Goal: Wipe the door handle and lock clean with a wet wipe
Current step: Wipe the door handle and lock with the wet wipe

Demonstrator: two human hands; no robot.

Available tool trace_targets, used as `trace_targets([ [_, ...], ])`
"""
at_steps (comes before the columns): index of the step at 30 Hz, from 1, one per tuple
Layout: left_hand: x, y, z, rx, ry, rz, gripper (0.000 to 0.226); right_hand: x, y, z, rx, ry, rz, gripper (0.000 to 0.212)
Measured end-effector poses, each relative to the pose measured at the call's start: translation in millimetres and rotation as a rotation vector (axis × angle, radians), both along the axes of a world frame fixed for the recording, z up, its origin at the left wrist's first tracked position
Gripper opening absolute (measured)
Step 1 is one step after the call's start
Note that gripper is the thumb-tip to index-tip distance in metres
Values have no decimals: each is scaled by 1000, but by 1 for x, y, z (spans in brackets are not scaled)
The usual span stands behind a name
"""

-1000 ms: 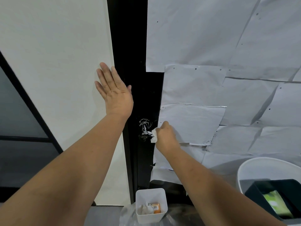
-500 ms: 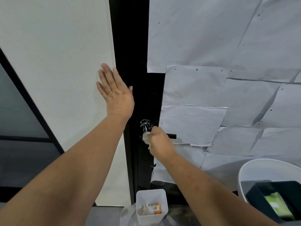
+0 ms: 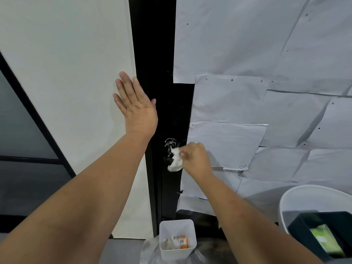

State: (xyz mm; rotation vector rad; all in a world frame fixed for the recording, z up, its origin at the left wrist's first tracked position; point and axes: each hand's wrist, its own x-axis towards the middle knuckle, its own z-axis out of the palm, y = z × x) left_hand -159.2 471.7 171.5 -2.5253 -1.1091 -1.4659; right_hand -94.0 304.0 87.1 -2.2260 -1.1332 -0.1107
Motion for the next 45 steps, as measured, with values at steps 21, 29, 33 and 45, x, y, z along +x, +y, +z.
trace_targets([
  [21, 1, 0, 0, -6, -5, 3, 72, 5, -3, 1, -321, -268, 18, 14],
  [29, 1, -4, 1, -13, -5, 18, 72, -3, 1, 2, -269, -275, 81, 17],
  [33, 2, -4, 1, -19, -12, 15, 72, -5, 5, 0, -268, -295, 66, 19],
  [45, 2, -2, 0, -17, 3, 28, 73, 1, 7, -8, -83, -176, 48, 31],
])
